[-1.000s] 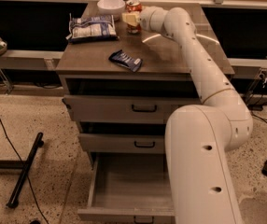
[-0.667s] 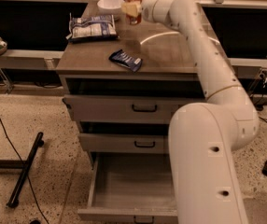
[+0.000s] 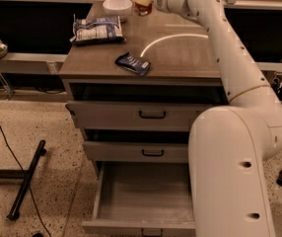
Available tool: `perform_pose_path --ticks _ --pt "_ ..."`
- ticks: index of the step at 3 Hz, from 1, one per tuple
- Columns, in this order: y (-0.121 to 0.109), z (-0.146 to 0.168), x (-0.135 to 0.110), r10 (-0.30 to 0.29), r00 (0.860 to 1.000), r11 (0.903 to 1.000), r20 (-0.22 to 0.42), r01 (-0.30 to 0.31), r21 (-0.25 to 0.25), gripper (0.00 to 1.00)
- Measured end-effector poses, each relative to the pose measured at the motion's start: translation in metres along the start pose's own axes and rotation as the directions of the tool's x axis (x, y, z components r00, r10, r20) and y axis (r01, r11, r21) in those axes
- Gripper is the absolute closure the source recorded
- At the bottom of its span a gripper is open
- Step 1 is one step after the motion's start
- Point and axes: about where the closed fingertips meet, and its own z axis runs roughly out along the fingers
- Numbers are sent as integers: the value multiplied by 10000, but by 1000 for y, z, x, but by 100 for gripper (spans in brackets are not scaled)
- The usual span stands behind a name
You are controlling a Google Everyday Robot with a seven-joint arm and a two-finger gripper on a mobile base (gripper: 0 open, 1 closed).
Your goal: Place coke can into bottom drawer
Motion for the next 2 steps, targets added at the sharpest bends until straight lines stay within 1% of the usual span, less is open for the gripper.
perform_pose_path --ticks 1,2 --pt "20 -16 -5 29 10000 9972 85 -23 -751 100" --pt "44 -76 -39 97 9977 9899 674 0 -1415 100"
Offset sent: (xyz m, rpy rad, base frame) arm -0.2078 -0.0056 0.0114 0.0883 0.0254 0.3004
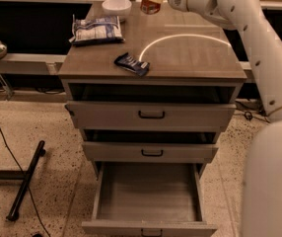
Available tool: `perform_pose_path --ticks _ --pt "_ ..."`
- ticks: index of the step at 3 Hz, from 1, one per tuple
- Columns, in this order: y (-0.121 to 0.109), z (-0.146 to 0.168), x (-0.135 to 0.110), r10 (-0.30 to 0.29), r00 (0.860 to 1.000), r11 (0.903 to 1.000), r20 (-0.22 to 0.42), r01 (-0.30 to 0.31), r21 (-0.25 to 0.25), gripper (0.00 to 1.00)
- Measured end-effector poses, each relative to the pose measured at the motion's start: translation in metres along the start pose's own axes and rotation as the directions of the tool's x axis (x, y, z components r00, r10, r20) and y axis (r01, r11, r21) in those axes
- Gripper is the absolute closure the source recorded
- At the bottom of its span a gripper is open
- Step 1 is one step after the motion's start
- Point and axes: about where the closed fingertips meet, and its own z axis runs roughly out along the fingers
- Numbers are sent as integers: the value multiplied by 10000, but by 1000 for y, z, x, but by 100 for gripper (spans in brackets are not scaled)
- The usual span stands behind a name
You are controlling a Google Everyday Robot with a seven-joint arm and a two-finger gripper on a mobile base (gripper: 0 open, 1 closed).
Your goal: Place coke can into bottom drawer
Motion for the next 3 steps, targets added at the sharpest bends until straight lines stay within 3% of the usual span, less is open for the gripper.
perform_pose_path --ticks 1,2,3 --pt "66 -84 -32 -244 9992 9979 320 262 -591 100" --pt "66 -84 -31 -236 9993 9980 302 254 -583 100" --pt "60 -92 -2 329 9993 9961 195 -311 -830 100"
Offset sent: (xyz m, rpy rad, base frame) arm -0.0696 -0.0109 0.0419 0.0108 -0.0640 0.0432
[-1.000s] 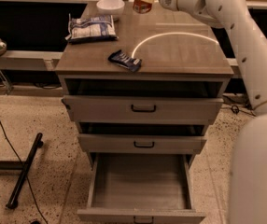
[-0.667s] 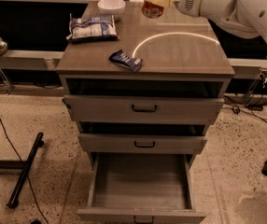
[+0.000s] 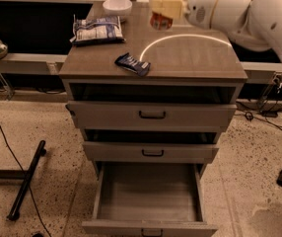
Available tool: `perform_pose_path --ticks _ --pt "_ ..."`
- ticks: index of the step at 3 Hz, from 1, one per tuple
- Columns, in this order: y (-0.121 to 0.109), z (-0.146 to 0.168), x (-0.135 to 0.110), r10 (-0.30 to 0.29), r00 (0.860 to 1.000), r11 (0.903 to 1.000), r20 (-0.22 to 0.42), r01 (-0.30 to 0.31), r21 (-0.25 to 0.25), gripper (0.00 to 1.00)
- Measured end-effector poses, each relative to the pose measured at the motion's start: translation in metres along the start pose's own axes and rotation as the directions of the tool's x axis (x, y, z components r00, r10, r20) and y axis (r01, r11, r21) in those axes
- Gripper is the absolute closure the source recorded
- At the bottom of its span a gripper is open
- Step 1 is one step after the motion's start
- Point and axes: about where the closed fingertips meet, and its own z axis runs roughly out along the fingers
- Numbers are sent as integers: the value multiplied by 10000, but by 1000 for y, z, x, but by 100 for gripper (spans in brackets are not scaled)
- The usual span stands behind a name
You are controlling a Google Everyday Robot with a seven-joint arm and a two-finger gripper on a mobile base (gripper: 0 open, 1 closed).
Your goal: Place coke can into bottom drawer
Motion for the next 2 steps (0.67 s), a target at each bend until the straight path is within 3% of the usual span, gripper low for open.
perform_pose_path --ticks 1,2 --pt "13 -26 37 562 9983 9971 147 -553 -523 100" --pt "32 -61 56 1364 9875 9897 793 -1322 -555 100"
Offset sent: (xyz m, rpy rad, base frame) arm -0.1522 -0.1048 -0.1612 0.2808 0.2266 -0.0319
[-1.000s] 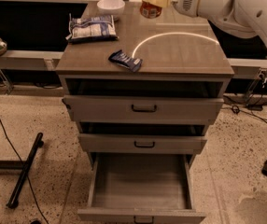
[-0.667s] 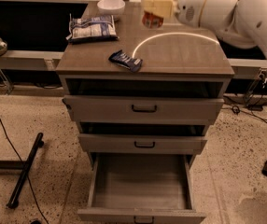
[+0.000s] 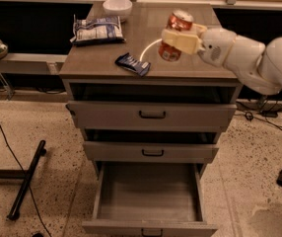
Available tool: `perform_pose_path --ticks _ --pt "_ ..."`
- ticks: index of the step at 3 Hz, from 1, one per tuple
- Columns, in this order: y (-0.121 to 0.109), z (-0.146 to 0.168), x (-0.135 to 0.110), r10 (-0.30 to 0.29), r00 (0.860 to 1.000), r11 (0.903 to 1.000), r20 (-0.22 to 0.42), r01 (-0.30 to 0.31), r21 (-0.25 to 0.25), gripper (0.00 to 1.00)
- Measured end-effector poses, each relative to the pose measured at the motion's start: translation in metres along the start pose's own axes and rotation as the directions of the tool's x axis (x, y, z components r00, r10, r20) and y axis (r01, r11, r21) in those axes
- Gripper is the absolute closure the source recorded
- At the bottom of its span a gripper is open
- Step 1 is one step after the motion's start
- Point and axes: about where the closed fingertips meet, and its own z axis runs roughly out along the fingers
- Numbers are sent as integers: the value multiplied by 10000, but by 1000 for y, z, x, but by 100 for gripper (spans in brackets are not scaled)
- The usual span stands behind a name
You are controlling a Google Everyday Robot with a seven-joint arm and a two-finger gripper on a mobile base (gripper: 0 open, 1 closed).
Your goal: Place coke can into bottom drawer
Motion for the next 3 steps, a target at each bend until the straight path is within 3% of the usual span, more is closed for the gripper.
perform_pose_path --ticks 1,2,3 --pt "23 -56 41 1323 9904 9906 394 -1335 303 100" --pt "30 -123 83 2822 9553 9527 884 -2898 912 100" --pt "28 -150 84 2832 9537 9467 1013 -2949 1294 100"
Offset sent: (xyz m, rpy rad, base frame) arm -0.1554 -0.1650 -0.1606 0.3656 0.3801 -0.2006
